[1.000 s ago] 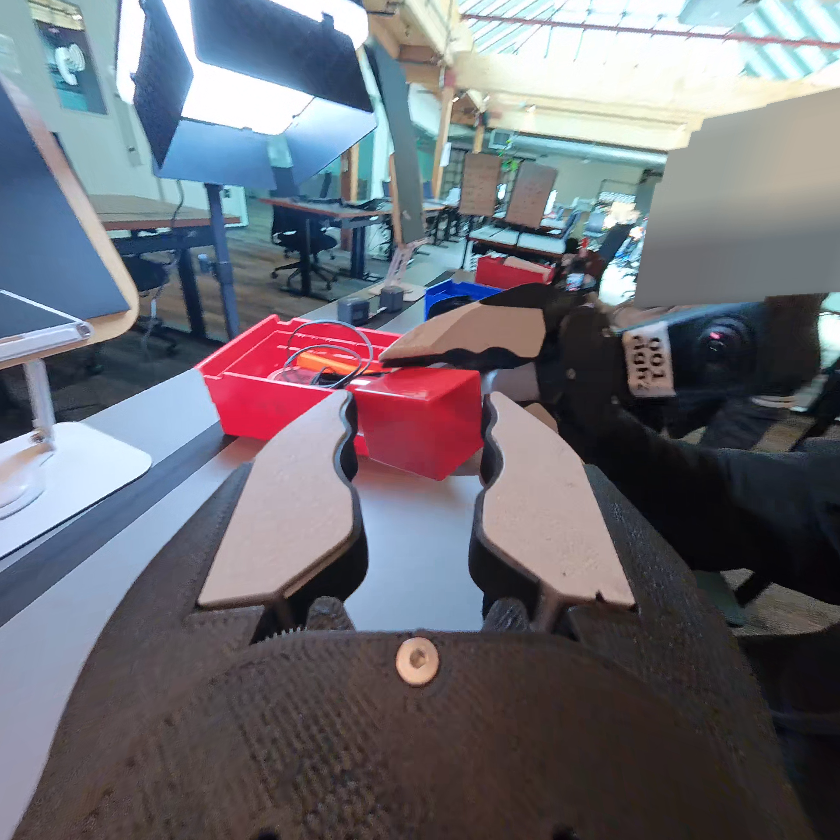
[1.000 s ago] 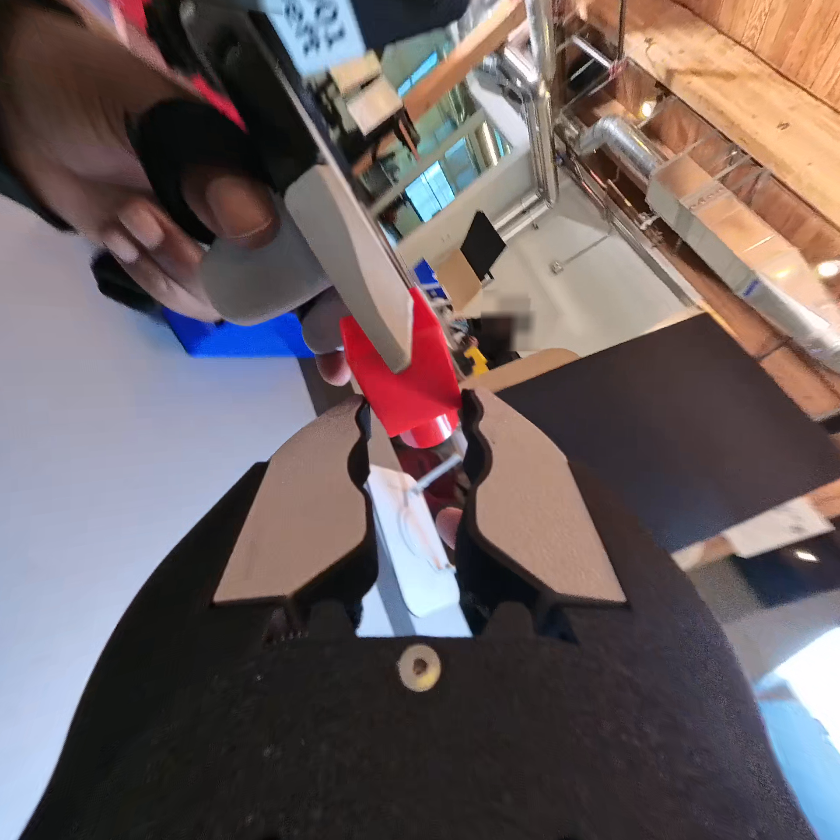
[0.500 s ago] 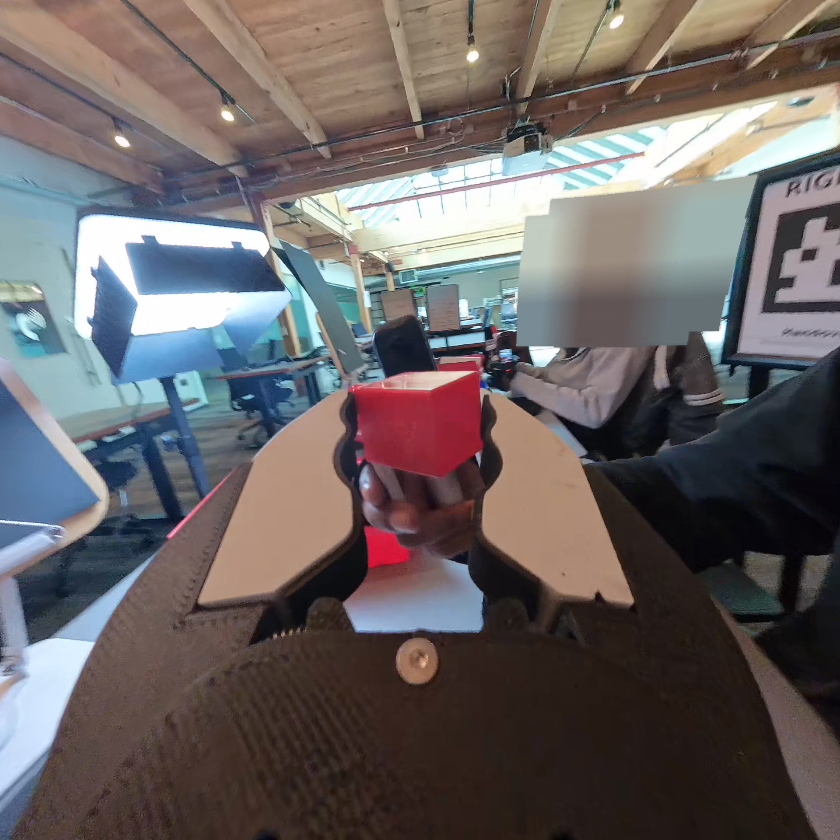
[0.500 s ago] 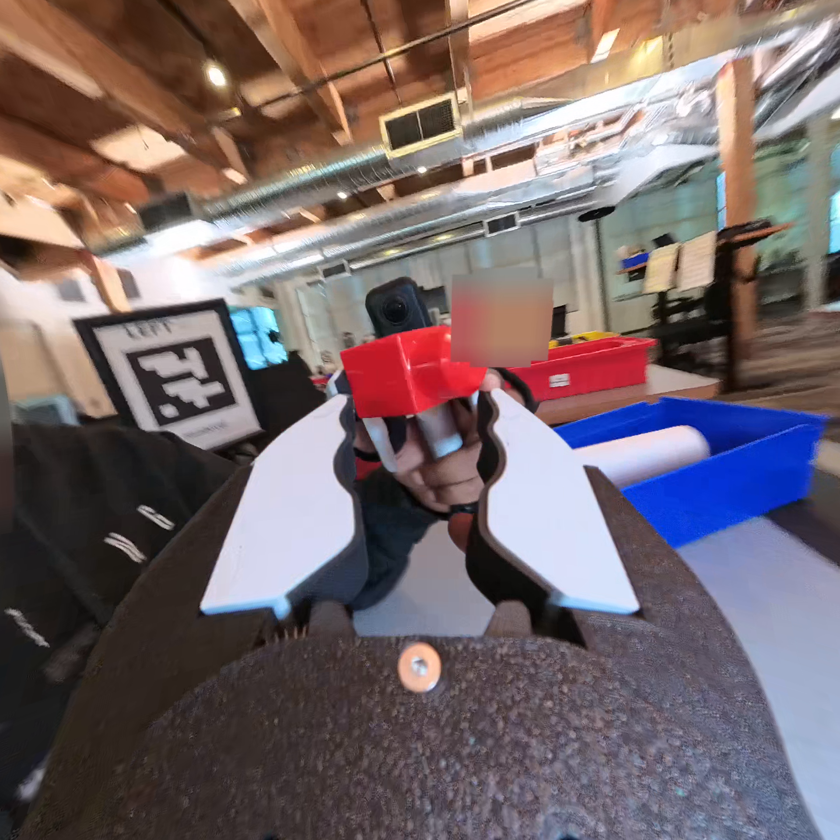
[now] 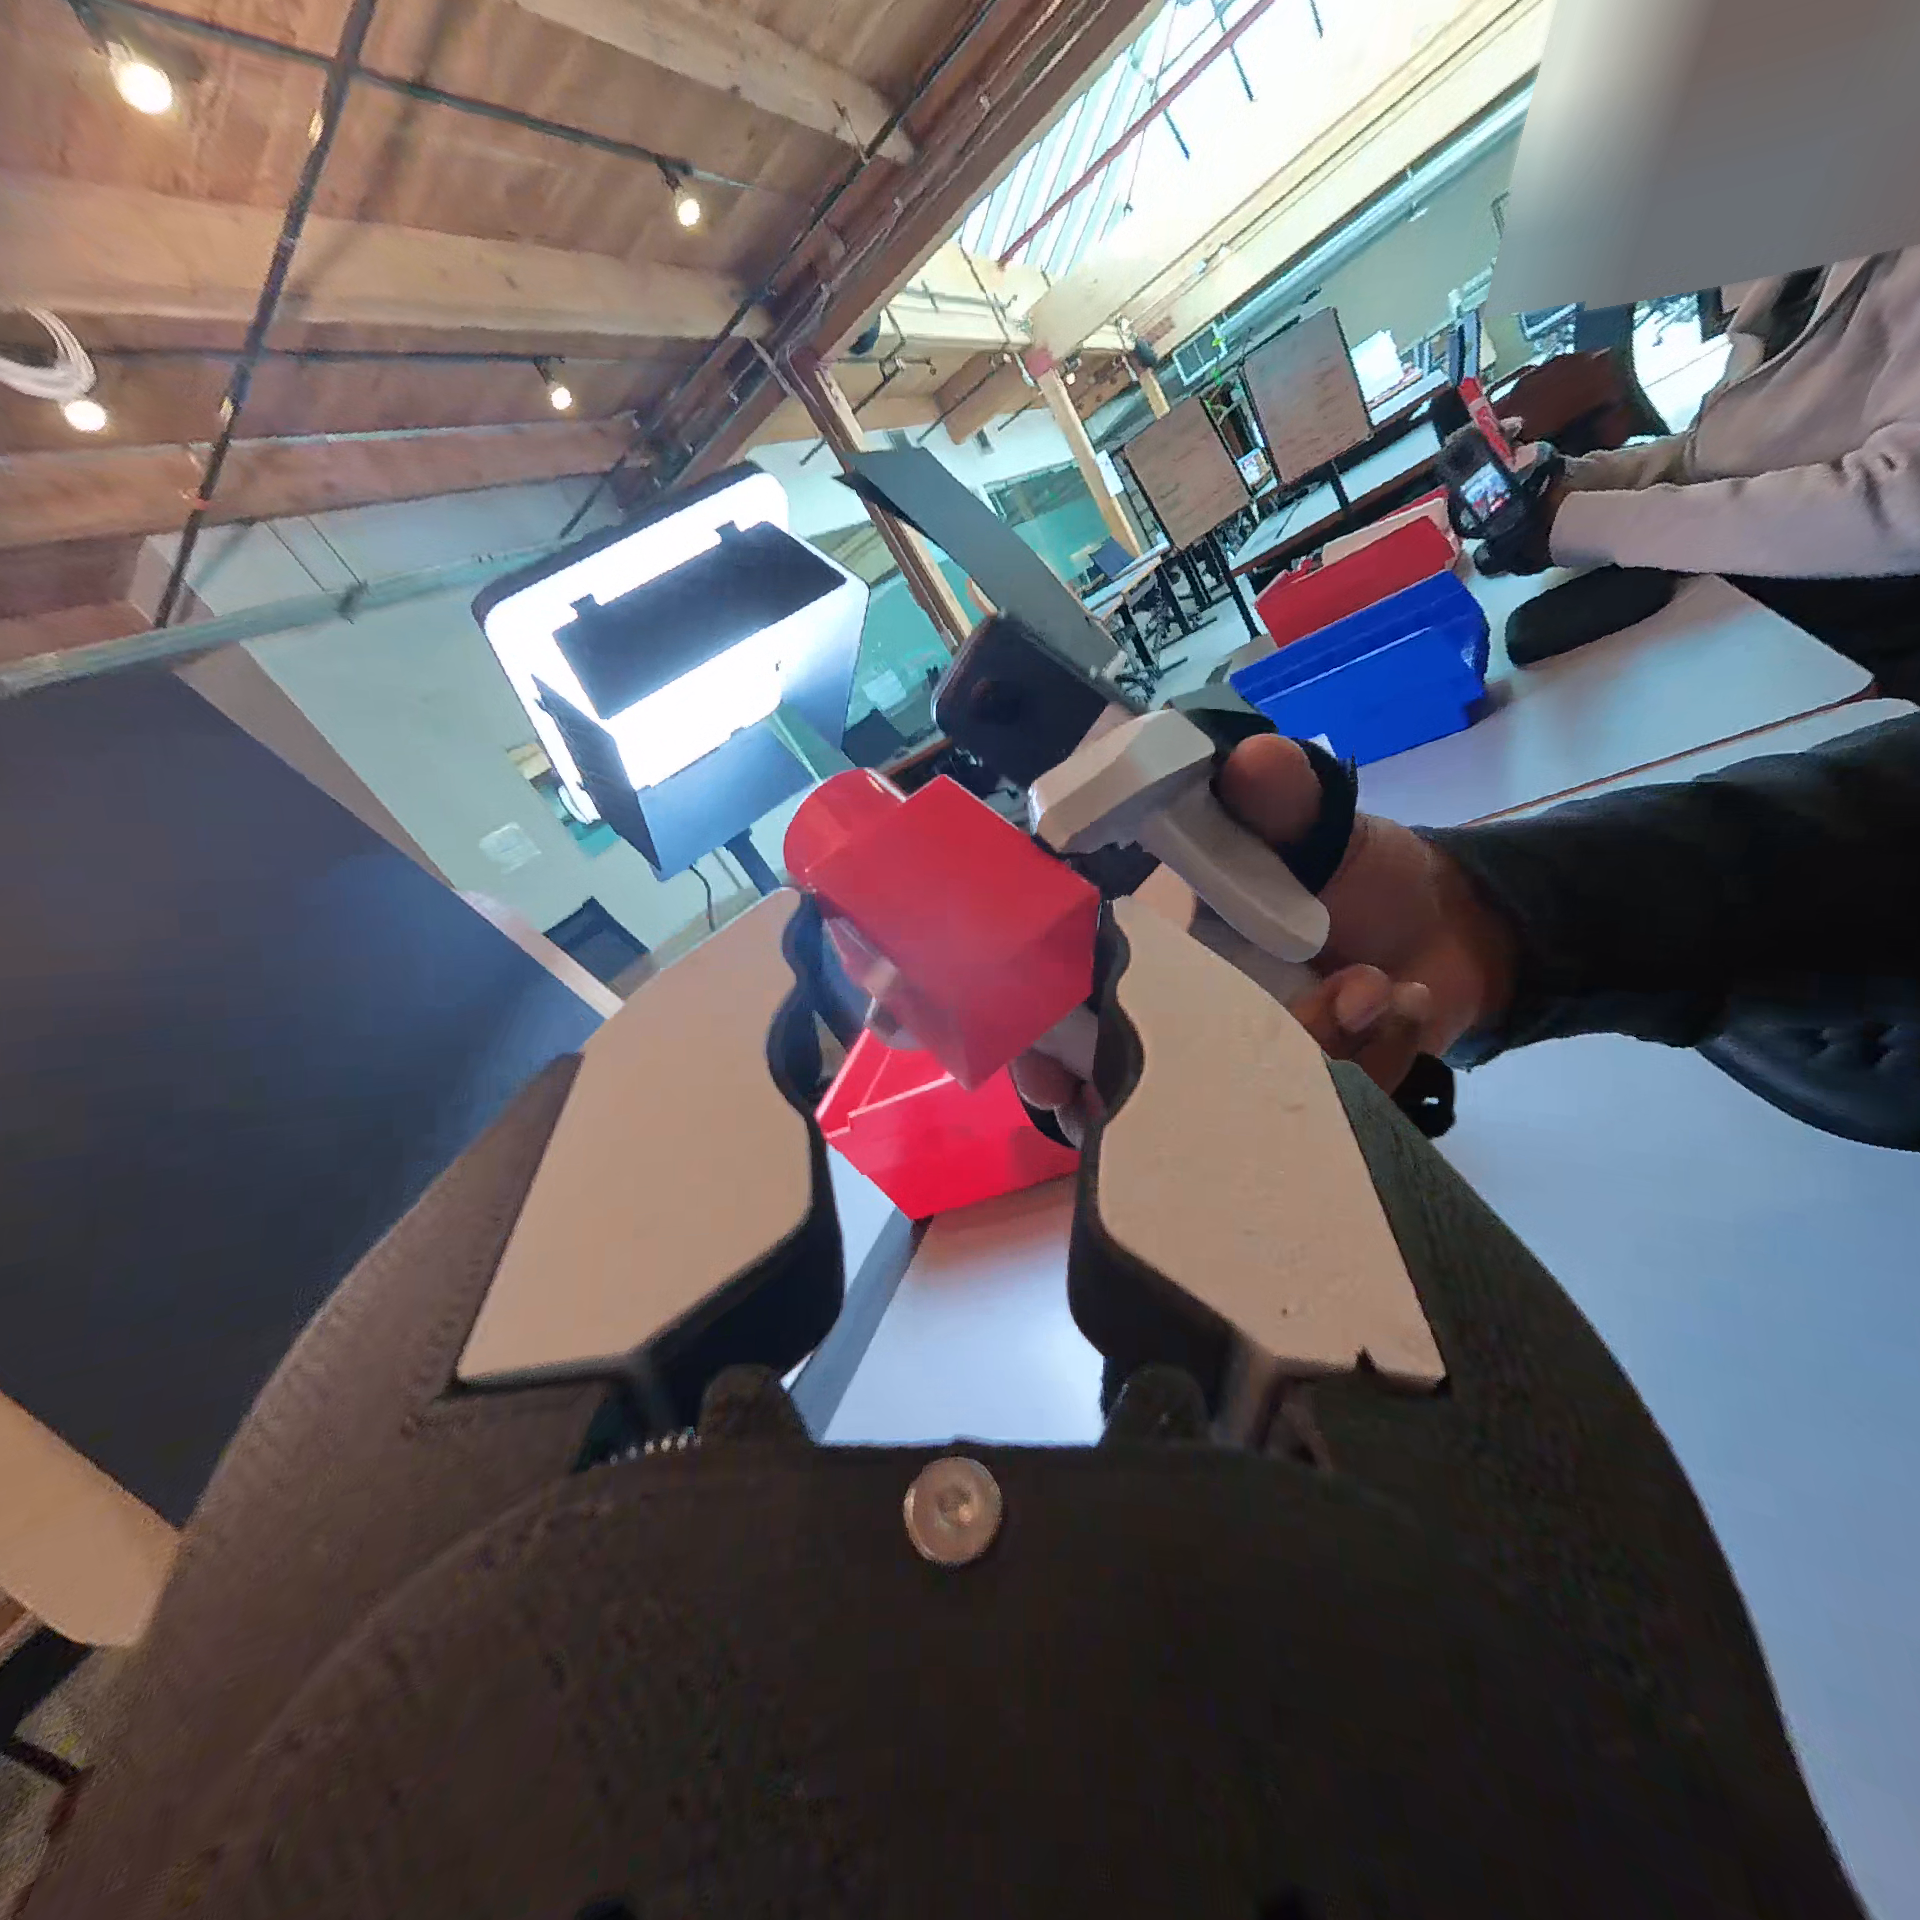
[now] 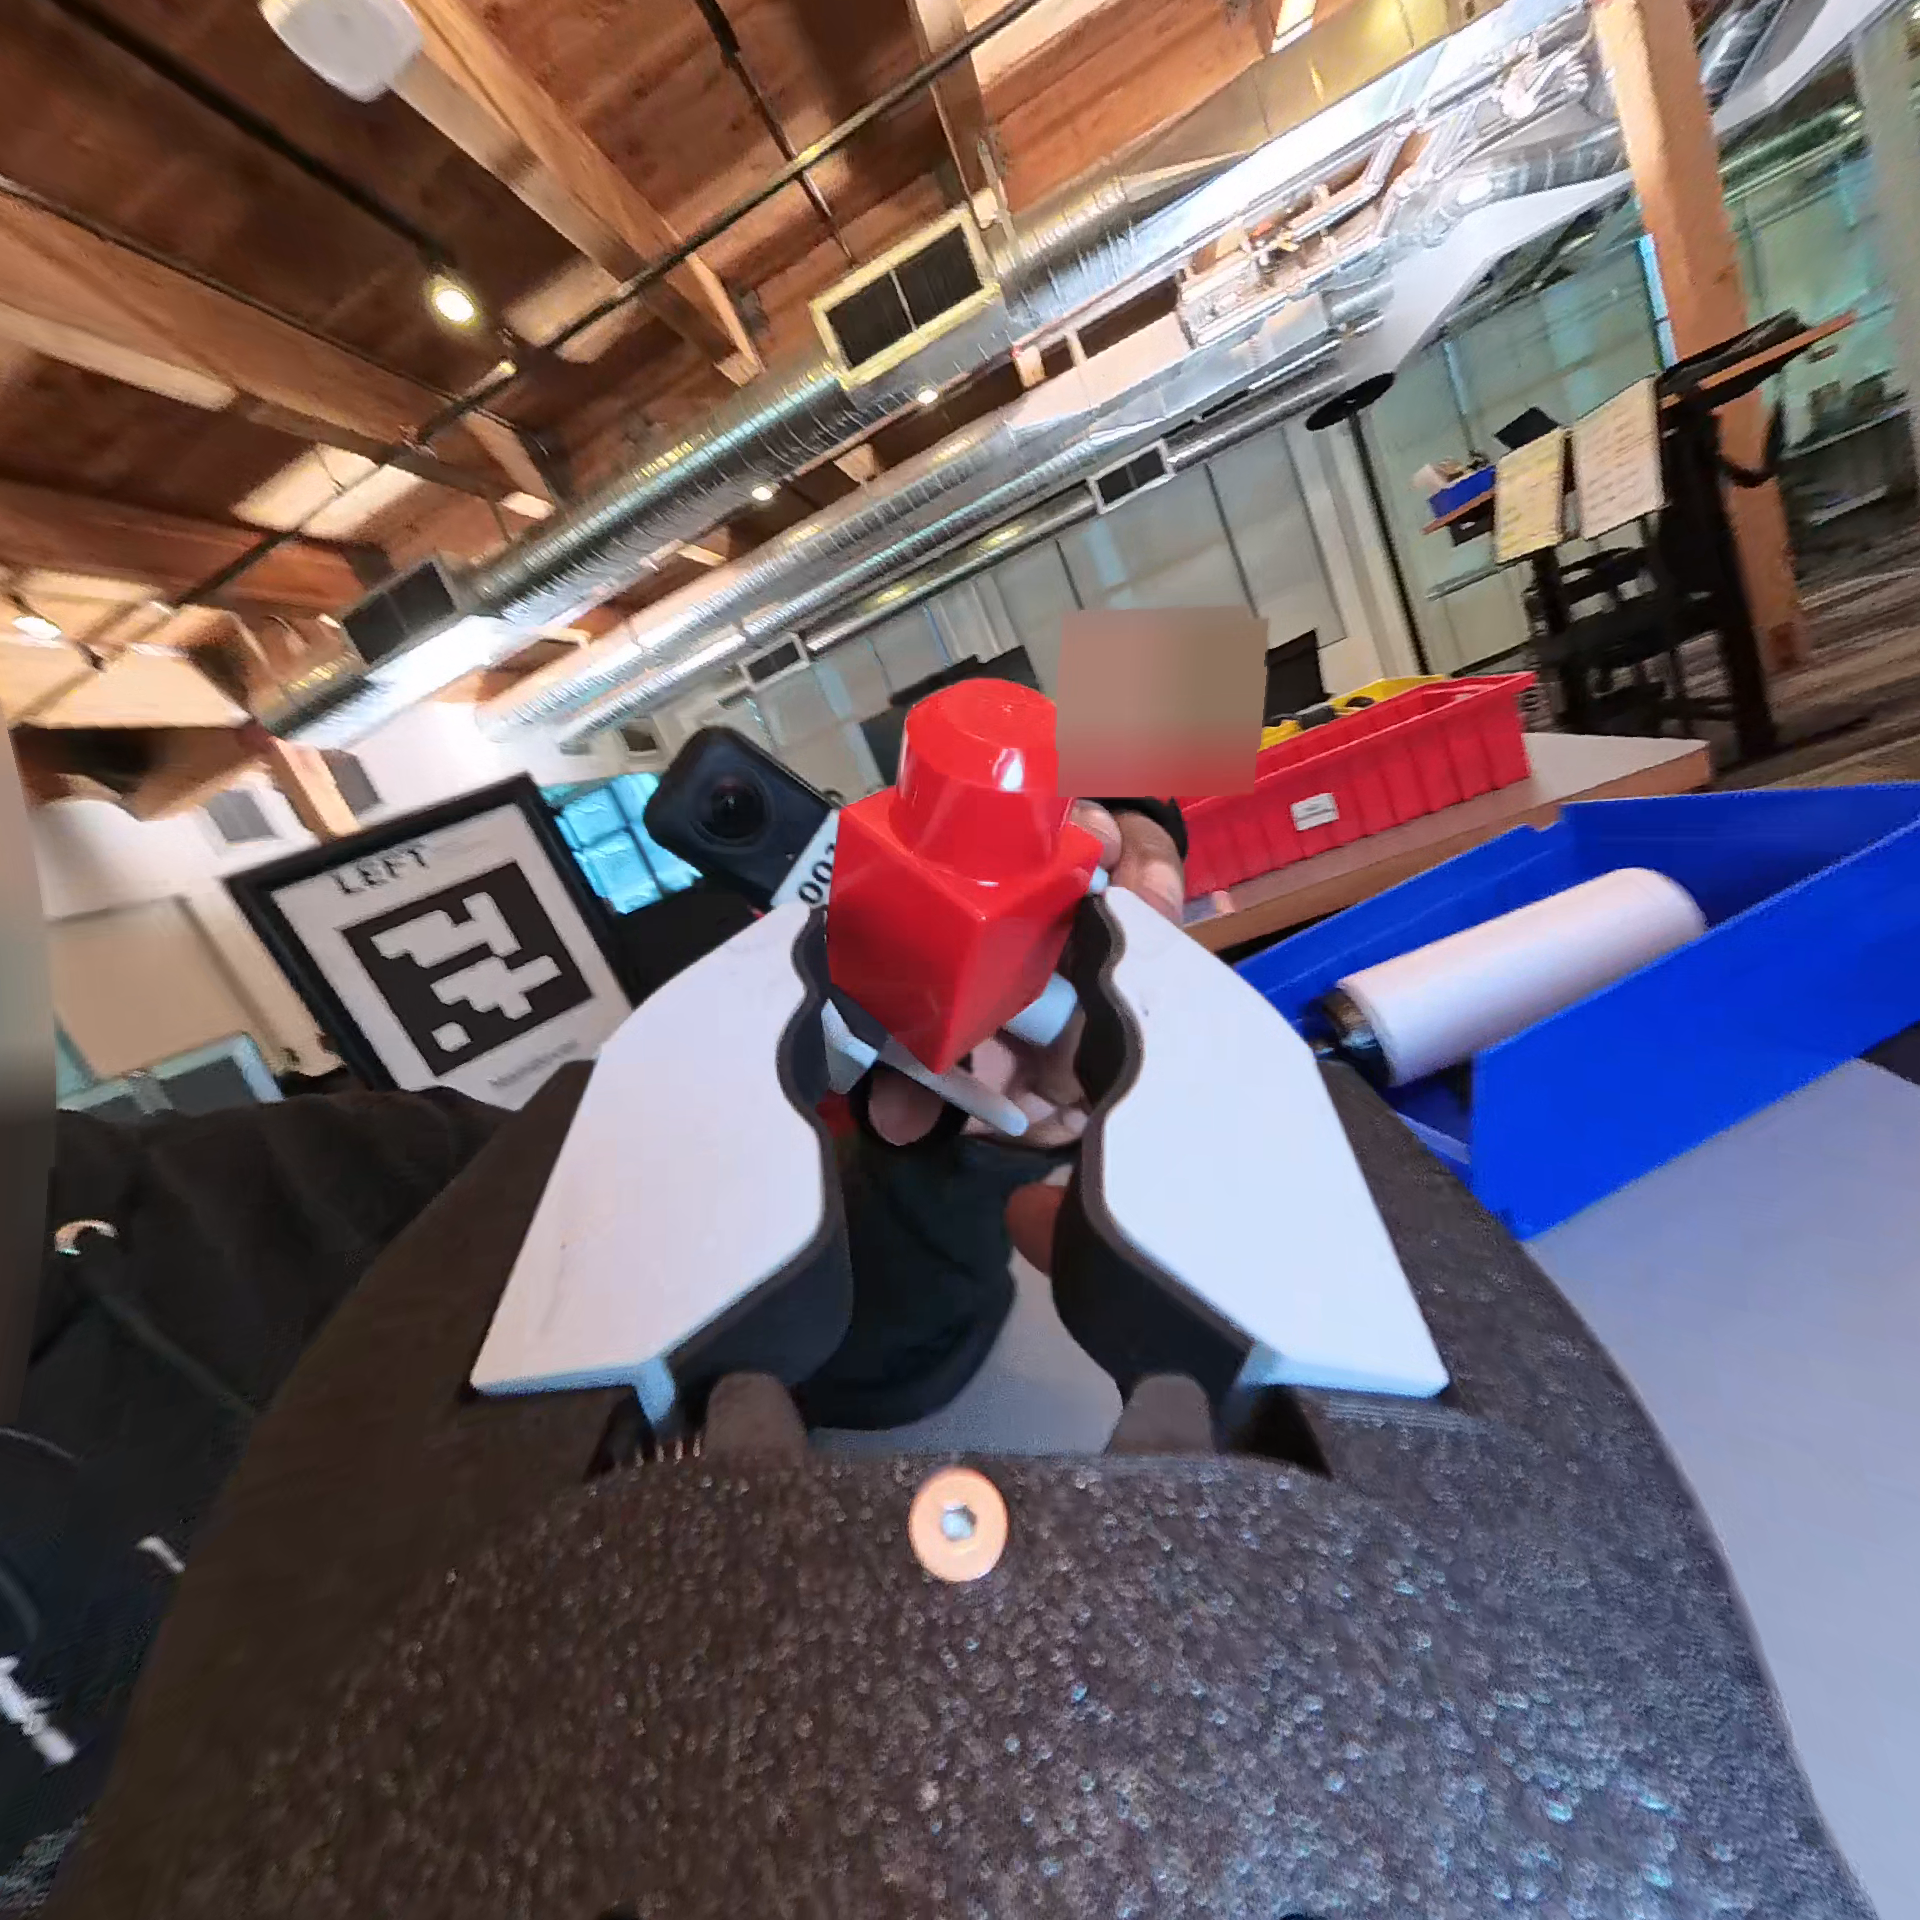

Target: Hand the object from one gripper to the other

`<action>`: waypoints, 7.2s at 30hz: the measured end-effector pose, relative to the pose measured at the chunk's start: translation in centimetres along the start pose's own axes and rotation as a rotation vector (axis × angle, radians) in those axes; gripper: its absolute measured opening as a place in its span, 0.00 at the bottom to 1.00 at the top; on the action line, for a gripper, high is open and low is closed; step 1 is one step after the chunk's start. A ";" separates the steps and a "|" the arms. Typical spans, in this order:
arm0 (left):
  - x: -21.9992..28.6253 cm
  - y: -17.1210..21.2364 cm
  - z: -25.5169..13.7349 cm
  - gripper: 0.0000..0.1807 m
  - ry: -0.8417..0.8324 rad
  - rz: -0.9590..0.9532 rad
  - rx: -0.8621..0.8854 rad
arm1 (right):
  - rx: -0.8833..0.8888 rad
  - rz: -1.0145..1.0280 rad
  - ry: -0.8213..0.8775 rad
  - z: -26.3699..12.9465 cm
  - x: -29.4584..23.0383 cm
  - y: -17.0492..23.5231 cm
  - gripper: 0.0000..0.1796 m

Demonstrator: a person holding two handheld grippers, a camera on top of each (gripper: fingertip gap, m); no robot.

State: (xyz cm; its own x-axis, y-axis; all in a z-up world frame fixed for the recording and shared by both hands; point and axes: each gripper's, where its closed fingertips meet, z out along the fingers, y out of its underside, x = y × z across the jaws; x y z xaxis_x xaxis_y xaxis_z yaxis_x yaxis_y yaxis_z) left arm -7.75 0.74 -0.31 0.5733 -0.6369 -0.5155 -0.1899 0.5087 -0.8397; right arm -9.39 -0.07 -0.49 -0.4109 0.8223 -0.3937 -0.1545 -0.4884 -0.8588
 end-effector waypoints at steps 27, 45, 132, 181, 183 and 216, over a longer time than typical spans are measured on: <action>-1.6 2.4 0.5 0.16 -0.001 -0.380 -0.134 | -0.361 -0.804 0.547 -2.1 4.8 1.1 0.24; -0.9 -0.6 -0.4 0.16 0.199 -0.618 0.149 | -0.145 -0.383 0.179 -1.6 1.7 0.7 0.23; 3.6 5.2 -0.1 0.28 0.254 -0.092 -0.424 | -0.842 -0.805 0.394 -5.1 2.7 5.9 0.20; 0.4 -1.8 -0.8 0.19 0.251 -0.548 0.198 | -0.305 -0.634 0.219 -1.8 -0.3 1.0 0.26; 0.6 -1.9 -0.5 0.19 0.253 -0.588 0.234 | -0.293 -0.613 0.208 -1.3 -0.1 1.5 0.21; 0.7 0.1 0.0 0.18 0.238 -0.532 0.120 | -0.347 -0.633 0.237 -3.0 1.1 1.3 0.20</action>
State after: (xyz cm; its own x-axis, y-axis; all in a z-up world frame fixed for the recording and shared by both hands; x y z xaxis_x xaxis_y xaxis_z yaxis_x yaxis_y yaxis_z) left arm -7.40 0.35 -0.71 0.3677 -0.9276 -0.0653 0.1739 0.1375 -0.9751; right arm -7.30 1.06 -2.99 -0.1276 0.9748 0.1827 0.0107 0.1856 -0.9826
